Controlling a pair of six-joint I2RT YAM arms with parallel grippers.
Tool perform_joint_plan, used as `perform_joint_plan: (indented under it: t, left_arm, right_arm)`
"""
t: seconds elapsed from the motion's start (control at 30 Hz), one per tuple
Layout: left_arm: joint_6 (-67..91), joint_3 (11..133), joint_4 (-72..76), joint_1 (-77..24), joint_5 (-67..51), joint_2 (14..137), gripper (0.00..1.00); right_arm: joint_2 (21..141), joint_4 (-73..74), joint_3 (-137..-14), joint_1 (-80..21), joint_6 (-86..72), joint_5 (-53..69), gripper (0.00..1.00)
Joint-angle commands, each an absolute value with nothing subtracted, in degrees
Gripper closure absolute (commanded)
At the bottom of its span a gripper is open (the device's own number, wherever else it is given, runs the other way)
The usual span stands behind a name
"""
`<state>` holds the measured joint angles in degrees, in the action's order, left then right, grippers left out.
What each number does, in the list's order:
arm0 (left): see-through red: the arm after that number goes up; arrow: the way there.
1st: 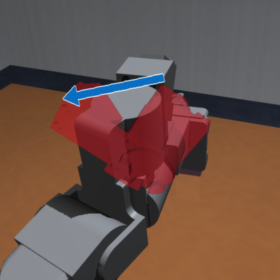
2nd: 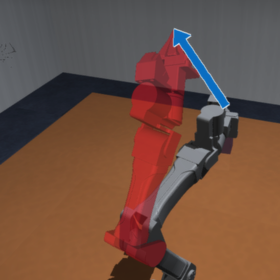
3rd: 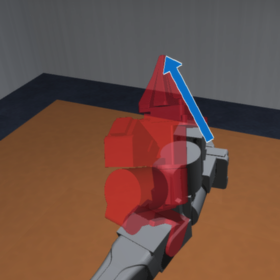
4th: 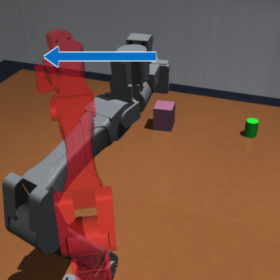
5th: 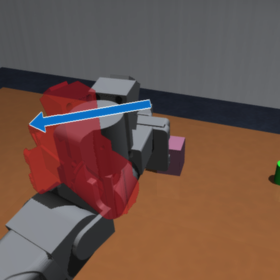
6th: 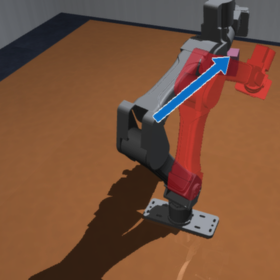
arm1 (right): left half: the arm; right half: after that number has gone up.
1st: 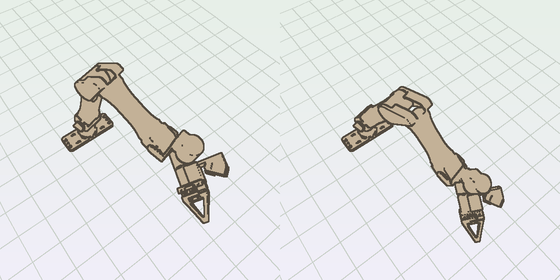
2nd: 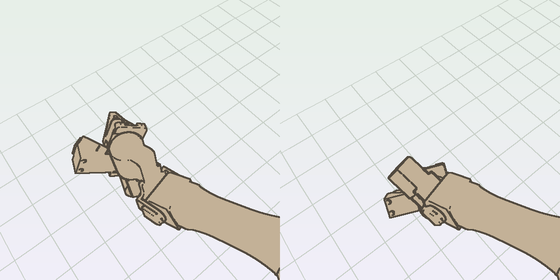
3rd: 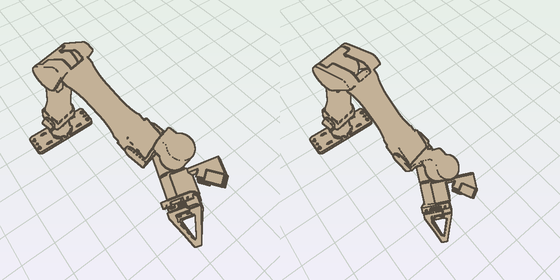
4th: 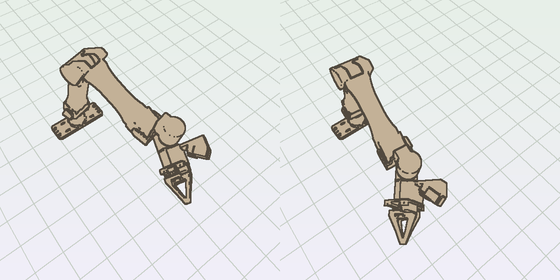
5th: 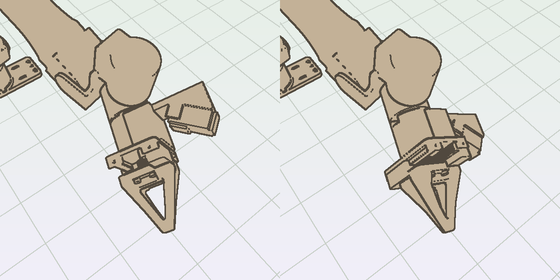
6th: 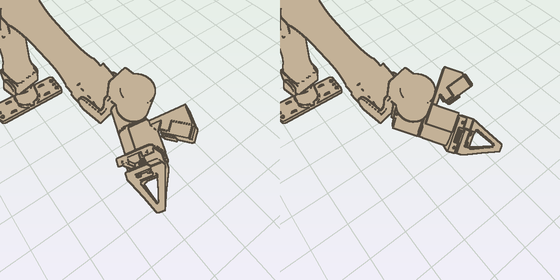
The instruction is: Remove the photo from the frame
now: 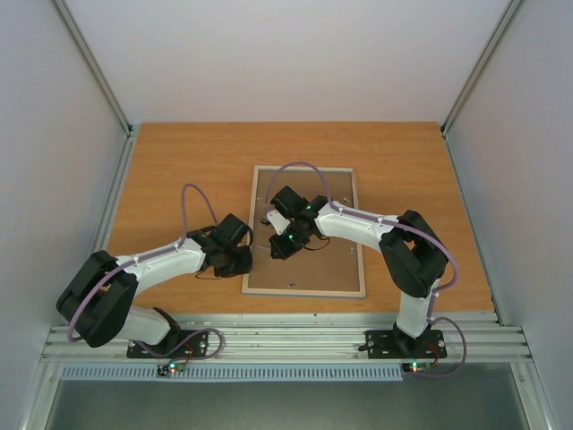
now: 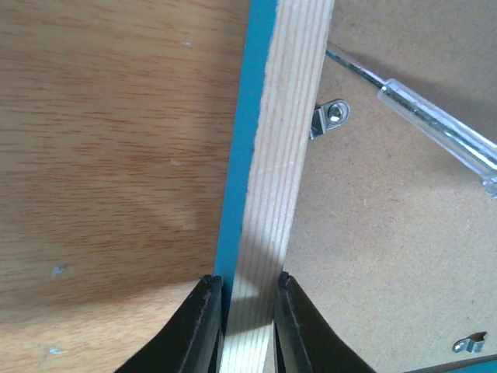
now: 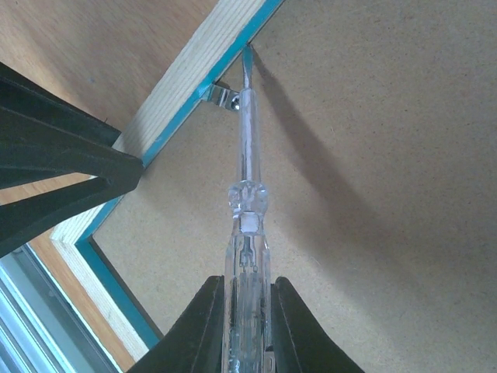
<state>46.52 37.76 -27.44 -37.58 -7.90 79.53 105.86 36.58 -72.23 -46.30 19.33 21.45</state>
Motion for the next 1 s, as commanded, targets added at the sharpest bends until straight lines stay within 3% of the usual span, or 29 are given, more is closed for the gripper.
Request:
perform_joint_plan:
  t: [0.0,0.97]
  left_arm:
    - [46.7,38.8,-28.9,-37.6,-6.2,79.8,0.84]
    - [48.9,38.3,-29.2,-37.5,-4.6,80.2,0.91]
  right_arm:
    - [107.5,39.8,-73.7,-48.3,21.8,24.1,0.99]
    - [106.9,47.2,-72.4,-51.5,27.4,25.5,0.99]
